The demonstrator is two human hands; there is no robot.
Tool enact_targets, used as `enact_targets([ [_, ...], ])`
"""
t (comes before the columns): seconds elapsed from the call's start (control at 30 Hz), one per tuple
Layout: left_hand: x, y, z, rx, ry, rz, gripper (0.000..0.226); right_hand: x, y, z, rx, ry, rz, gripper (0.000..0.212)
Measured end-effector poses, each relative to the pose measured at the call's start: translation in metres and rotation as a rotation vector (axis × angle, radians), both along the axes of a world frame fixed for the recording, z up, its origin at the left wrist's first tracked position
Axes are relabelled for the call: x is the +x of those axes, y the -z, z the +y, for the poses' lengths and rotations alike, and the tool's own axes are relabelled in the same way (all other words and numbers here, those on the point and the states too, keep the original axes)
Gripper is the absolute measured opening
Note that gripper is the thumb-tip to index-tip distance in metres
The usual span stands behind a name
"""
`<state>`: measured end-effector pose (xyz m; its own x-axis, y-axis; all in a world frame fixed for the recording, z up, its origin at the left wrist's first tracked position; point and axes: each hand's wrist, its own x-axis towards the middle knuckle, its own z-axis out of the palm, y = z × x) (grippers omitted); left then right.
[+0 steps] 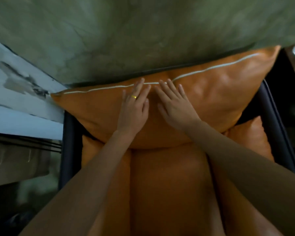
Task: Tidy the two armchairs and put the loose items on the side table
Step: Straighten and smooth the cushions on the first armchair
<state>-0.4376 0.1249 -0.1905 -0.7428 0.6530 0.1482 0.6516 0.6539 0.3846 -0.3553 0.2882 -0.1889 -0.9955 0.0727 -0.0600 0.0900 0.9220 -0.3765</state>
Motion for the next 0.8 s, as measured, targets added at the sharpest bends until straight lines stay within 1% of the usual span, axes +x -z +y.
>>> enact_targets([
  [0.03, -0.009, 0.006, 0.006, -0.040, -0.002, -0.016, 0.044, -0.016, 0.005, 0.005, 0.042, -0.045, -0.032, 0.057],
  [0.1, -0.027, 0.026, 0.008, -0.186, -0.001, -0.039, 0.045, -0.037, 0.021, 0.025, 0.150, -0.141, -0.120, 0.061],
  [0.13, -0.035, 0.037, 0.002, -0.267, 0.010, -0.040, 0.047, -0.040, 0.029, 0.039, 0.200, -0.190, -0.155, 0.063],
  [0.2, -0.049, 0.058, -0.019, -0.346, 0.017, -0.027, 0.052, -0.040, 0.043, 0.070, 0.265, -0.228, -0.176, 0.065],
  [0.3, -0.068, 0.069, -0.046, -0.372, -0.053, -0.010, 0.054, -0.033, 0.051, 0.105, 0.289, -0.140, -0.160, 0.065],
  [0.4, -0.081, 0.069, -0.063, -0.407, -0.152, -0.014, 0.056, -0.031, 0.050, 0.119, 0.270, -0.085, -0.171, 0.066],
  [0.53, -0.103, 0.062, -0.093, -0.436, -0.273, -0.055, 0.061, -0.020, 0.042, 0.149, 0.335, -0.024, -0.193, 0.067],
  [0.7, -0.116, 0.060, -0.107, -0.467, -0.241, -0.097, 0.069, 0.003, 0.027, 0.202, 0.410, 0.126, -0.180, 0.065],
  [0.8, -0.122, 0.059, -0.112, -0.498, -0.235, -0.124, 0.073, 0.022, 0.018, 0.232, 0.426, 0.281, -0.185, 0.065],
])
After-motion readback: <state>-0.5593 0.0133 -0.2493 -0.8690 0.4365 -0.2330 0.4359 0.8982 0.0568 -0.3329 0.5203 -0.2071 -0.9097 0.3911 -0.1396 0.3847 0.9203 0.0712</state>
